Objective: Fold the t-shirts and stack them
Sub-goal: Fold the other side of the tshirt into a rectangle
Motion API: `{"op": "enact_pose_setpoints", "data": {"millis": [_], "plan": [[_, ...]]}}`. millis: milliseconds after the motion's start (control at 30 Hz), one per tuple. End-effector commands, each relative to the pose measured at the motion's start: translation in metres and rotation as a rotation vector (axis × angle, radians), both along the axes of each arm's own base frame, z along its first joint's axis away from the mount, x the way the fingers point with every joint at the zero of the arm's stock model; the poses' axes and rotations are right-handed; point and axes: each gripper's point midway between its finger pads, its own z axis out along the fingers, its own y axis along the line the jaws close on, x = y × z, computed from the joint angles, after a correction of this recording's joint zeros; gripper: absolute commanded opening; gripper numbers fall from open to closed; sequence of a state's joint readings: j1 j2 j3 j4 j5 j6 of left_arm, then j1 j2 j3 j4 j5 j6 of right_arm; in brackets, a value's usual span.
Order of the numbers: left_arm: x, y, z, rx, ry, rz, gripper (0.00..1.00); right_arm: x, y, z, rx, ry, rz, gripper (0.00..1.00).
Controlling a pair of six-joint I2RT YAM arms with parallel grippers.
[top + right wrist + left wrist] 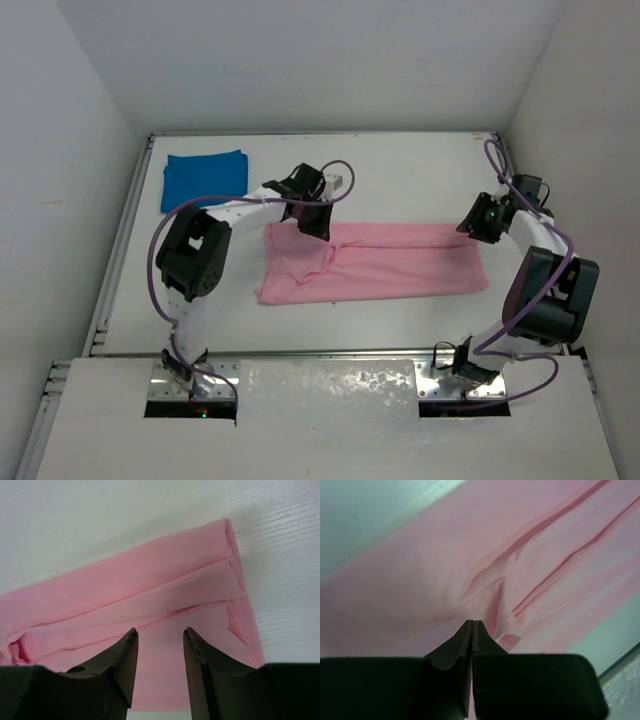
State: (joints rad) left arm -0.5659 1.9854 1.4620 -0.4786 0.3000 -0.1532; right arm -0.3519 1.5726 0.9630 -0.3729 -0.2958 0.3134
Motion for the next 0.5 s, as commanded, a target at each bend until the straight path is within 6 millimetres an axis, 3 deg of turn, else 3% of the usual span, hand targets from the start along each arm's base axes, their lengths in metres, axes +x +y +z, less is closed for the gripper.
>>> {"op": "enact_pose_setpoints", "data": {"millis": [0,467], "plan": [[-0.009,-0.001,-0.005,0.009,0.024,0.000,0.00,0.007,-0.005,0.015,-0.026,-0.048,0.005,0.41],[-0.038,-0.036,-0.005,-0.061,0.036,-0.087,0.00,0.006,-0.004,0.010,-0.026,-0.039,0.008,0.41]]}}
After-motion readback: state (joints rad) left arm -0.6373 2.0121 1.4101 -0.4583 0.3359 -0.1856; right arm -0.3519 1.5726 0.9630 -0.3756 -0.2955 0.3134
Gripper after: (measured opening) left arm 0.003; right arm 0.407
